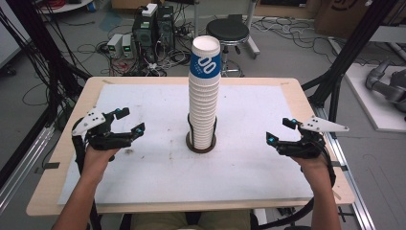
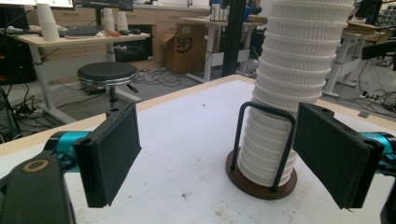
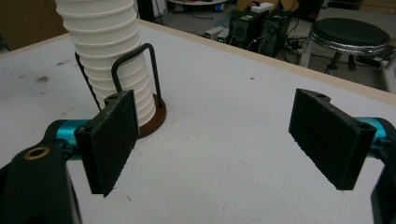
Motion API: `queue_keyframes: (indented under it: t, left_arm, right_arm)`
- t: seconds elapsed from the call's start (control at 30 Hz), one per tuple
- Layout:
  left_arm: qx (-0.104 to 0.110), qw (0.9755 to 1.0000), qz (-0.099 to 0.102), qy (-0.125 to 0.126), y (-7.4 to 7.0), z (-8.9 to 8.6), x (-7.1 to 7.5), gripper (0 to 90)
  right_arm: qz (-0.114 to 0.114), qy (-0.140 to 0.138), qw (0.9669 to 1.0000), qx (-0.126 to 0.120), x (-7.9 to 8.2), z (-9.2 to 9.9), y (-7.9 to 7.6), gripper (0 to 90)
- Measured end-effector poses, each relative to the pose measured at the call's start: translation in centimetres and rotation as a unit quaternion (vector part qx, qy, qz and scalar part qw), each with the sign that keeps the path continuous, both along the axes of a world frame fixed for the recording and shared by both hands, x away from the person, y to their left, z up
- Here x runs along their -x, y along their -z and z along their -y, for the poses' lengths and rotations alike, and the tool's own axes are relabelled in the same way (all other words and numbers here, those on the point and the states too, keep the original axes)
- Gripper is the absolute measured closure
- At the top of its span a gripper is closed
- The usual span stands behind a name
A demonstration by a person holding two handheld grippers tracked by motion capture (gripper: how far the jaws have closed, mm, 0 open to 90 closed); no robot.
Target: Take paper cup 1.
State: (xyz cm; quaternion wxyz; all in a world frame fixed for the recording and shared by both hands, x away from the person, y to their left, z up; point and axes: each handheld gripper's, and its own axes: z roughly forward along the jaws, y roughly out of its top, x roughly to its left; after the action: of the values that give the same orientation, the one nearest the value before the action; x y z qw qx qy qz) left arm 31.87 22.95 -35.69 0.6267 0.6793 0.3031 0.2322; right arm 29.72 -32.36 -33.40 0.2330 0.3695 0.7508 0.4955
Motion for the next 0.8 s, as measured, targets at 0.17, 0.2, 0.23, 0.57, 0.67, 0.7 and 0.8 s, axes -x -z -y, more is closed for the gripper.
queue_keyframes:
  t: [0.17, 0.2, 0.23, 0.57, 0.67, 0.7, 0.8]
  left_arm:
    - [0.002, 1.0000, 0.001, 0.008, -0.2, 0.4, 0.1, 15.1]
    - [0.004, 0.9999, 0.000, 0.011, -0.2, 0.5, 0.1, 15.1]
    - [0.004, 0.9999, -0.001, 0.013, -0.2, 0.6, 0.1, 15.1]
    - [0.020, 0.9988, 0.009, 0.044, -1.8, 1.7, 0.4, 15.1]
    - [0.025, 0.9972, 0.017, 0.068, -3.5, 2.7, 0.2, 15.1]
    - [0.025, 0.9972, 0.017, 0.068, -3.5, 2.7, 0.2, 15.1]
    - [0.037, 0.9942, 0.024, 0.098, -5.2, 3.9, -0.4, 14.8]
  right_arm:
    - [-0.001, -0.005, 1.0000, 0.001, -0.1, 0.0, -0.1, 16.2]
    - [-0.001, -0.005, 1.0000, 0.000, -0.1, 0.0, -0.1, 16.2]
    - [-0.001, -0.005, 1.0000, 0.000, -0.1, 0.0, -0.1, 16.2]
    - [-0.004, -0.007, 0.9999, 0.008, 0.2, -0.3, -0.3, 16.2]
    - [-0.001, -0.009, 0.9999, 0.010, 0.2, -0.4, -0.5, 16.2]
    - [-0.001, -0.009, 0.9999, 0.010, 0.2, -0.4, -0.5, 16.2]
    - [-0.002, -0.009, 0.9999, 0.012, 0.3, -0.6, -0.6, 16.2]
